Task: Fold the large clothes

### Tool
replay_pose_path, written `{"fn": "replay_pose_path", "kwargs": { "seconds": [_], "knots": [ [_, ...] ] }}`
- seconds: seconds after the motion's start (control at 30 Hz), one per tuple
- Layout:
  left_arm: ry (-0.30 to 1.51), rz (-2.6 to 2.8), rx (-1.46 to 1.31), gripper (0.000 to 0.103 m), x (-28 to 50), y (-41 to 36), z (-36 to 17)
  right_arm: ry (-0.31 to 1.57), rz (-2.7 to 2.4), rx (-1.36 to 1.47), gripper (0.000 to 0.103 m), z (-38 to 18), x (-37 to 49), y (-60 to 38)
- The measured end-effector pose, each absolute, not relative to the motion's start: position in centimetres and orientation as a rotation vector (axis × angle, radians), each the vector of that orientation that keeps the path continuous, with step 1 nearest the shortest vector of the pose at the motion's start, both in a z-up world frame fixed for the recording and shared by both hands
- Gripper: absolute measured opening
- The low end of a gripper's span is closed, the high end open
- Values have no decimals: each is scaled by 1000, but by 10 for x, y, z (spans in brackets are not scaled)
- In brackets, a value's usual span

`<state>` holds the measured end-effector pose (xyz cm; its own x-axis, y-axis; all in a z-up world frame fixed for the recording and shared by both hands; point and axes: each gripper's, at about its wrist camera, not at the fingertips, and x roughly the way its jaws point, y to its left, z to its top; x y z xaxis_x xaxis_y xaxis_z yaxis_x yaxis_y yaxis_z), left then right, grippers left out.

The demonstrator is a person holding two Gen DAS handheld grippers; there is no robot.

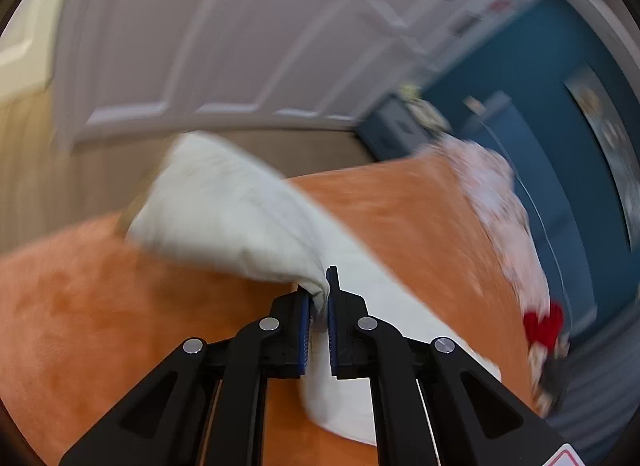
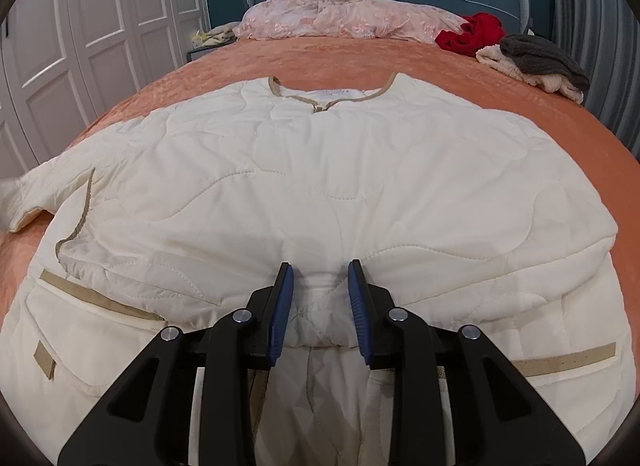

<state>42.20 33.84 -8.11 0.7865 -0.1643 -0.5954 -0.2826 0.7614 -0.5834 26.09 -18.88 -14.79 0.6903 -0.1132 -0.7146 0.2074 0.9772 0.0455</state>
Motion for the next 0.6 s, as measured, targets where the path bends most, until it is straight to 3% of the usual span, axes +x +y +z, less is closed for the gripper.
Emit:
{"fn": "replay_pose_path", "kwargs": {
  "seconds": [0.03, 0.13, 0.33, 0.53, 0.6],
  "knots": [
    [672, 33, -656, 4, 424, 317, -62, 780, -185, 124, 29, -146, 259, -188],
    [636, -75, -526, 4, 421, 252, -14, 719, -221, 122, 49, -133, 246, -186],
    [540, -402, -281, 4, 385, 71, 68, 643, -232, 247, 53, -106, 198, -204],
    [627, -633, -128, 7, 342, -89, 45, 644, -259, 313, 54, -100, 153, -234],
    [728, -660, -104, 19, 329, -128, 12, 648, -265, 326, 59, -100, 142, -243]
  ]
}}
